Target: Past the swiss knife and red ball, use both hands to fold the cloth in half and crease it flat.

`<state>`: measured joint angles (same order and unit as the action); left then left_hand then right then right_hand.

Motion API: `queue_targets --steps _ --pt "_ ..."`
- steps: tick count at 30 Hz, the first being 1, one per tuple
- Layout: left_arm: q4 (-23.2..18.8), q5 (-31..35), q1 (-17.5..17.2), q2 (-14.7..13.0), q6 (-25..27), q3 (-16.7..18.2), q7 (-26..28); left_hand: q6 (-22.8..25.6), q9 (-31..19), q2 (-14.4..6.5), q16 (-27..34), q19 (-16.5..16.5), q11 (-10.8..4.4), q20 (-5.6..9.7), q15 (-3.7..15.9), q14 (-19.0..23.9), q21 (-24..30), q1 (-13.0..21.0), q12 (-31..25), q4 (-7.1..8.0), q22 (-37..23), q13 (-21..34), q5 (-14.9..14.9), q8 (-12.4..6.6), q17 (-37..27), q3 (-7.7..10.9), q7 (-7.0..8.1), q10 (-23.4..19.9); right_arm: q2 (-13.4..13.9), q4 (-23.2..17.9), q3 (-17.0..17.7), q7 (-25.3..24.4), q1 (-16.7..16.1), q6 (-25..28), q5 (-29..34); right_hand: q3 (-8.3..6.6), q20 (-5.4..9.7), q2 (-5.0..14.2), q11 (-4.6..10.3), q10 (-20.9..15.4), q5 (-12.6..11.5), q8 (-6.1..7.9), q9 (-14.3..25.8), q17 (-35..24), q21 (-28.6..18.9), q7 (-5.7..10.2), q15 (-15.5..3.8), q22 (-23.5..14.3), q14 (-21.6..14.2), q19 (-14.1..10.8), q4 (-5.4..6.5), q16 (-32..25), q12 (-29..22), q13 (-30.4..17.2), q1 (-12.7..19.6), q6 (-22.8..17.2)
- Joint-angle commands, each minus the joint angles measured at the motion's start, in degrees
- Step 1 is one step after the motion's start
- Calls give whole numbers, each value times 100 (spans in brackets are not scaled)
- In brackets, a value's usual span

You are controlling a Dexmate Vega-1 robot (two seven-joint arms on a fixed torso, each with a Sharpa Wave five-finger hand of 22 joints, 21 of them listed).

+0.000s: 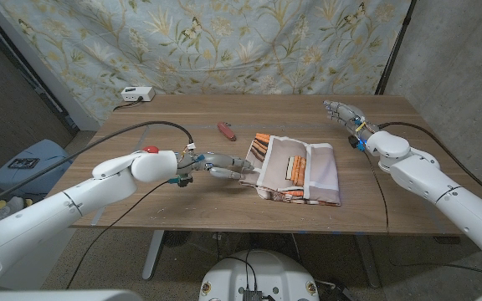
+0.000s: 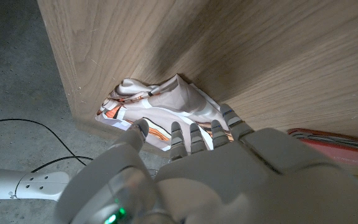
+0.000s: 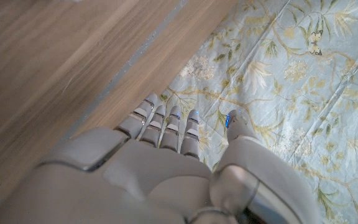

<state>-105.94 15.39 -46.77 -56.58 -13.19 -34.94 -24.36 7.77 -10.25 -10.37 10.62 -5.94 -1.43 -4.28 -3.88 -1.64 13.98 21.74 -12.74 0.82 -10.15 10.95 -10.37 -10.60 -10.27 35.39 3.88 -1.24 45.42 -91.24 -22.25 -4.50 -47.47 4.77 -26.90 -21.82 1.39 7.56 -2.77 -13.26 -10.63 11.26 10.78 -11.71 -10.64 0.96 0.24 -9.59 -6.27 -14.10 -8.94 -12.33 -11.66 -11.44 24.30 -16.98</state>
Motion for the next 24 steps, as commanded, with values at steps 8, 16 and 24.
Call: queue_targets --steps 8,16,24 --pt "183 89 234 88 -166 -154 -288 77 -8 22 23 -70 -48 66 42 31 3 -99 4 82 -16 -7 21 -16 -22 33 -8 -43 777 -1418 -200 -235 -78 1975 310 -25 -123 -117 -172 -36 -23 10 12 28 -19 -234 97 -14 -27 10 -87 32 -16 5 170 -36" --pt "204 97 267 95 -167 -188 -376 94 -8 31 16 -40 -52 63 43 37 -17 -120 12 95 -17 -8 23 -17 -18 41 -11 -46 925 -1784 -232 -333 -99 2489 344 -2 -181 -171 -227 -49 -13 -41 14 34 1 -295 139 -15 -1 91 -75 48 -22 -6 196 105" --pt "156 160 282 99 -137 -211 -424 94 -7 34 8 -31 -46 53 44 34 -29 -136 19 106 -18 -9 24 -12 -14 50 0 -48 1005 -2021 -300 -323 -32 2882 356 27 -250 -220 -253 -120 -1 -48 16 37 1 -374 174 -16 -29 118 -61 41 -53 -23 195 160"
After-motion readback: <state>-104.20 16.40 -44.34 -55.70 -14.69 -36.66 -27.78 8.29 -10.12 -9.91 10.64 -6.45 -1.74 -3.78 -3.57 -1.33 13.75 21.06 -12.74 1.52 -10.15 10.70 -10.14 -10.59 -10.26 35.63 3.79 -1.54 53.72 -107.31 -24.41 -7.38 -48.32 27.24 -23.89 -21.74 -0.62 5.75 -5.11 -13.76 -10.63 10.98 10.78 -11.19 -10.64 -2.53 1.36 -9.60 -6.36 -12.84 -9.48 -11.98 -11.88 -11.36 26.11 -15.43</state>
